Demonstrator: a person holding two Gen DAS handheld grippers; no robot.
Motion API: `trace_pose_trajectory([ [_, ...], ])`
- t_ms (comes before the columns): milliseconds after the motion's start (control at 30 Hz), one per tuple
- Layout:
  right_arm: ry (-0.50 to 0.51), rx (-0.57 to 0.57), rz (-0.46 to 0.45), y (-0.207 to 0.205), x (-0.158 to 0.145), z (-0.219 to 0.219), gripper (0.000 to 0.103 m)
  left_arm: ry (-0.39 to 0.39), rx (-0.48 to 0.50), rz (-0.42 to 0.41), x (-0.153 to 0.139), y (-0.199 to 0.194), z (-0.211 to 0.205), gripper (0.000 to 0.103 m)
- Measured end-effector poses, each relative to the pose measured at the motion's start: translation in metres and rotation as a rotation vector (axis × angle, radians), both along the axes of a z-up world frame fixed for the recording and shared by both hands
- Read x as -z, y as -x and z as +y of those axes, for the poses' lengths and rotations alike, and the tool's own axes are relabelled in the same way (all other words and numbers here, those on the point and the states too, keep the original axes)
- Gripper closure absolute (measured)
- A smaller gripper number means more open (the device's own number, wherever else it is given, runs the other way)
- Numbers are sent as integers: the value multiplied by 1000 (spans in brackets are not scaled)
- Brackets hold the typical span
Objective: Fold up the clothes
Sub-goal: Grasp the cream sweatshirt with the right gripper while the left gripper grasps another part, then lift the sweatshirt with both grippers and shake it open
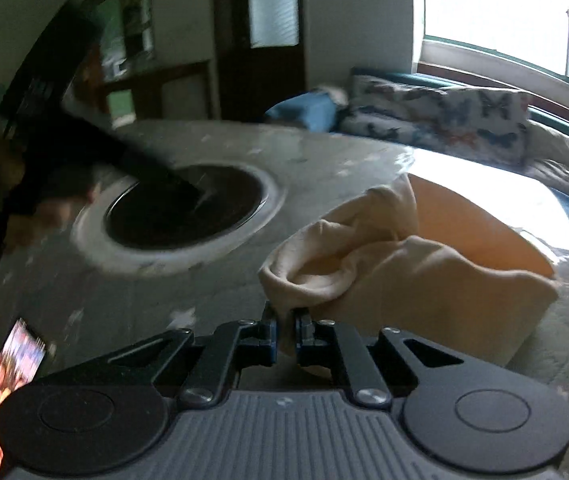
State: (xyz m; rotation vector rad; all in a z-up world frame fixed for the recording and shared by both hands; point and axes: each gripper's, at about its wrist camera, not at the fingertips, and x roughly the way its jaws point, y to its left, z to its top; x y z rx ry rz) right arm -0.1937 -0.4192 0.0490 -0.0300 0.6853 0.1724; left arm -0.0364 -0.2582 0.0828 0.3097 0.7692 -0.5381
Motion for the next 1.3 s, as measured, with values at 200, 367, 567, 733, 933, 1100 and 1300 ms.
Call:
trace_pose_trajectory([
  [200, -8, -32, 53, 3, 14, 18, 96, 63, 105, -12, -14, 17, -16, 0],
  [367, 17, -83, 76, 11, 24, 27, 96, 79, 203, -27, -16, 31, -38, 4],
  [567, 44, -132, 84, 24, 33, 44, 96, 78, 269, 19, -2, 31, -59, 22],
  [733, 42, -139, 86, 32, 34, 49, 96, 73, 288, 81, 14, 21, -67, 49],
  [933, 0, -121, 85, 43, 17, 36, 86, 92, 317, 122, 24, 18, -54, 95],
  [1100, -51, -71, 43, 55, -8, 18, 74, 113, 289, 97, 16, 22, -31, 95],
  [1300, 53, -11, -67, 62, -45, -1, 61, 112, 272, 85, 14, 23, -17, 95],
])
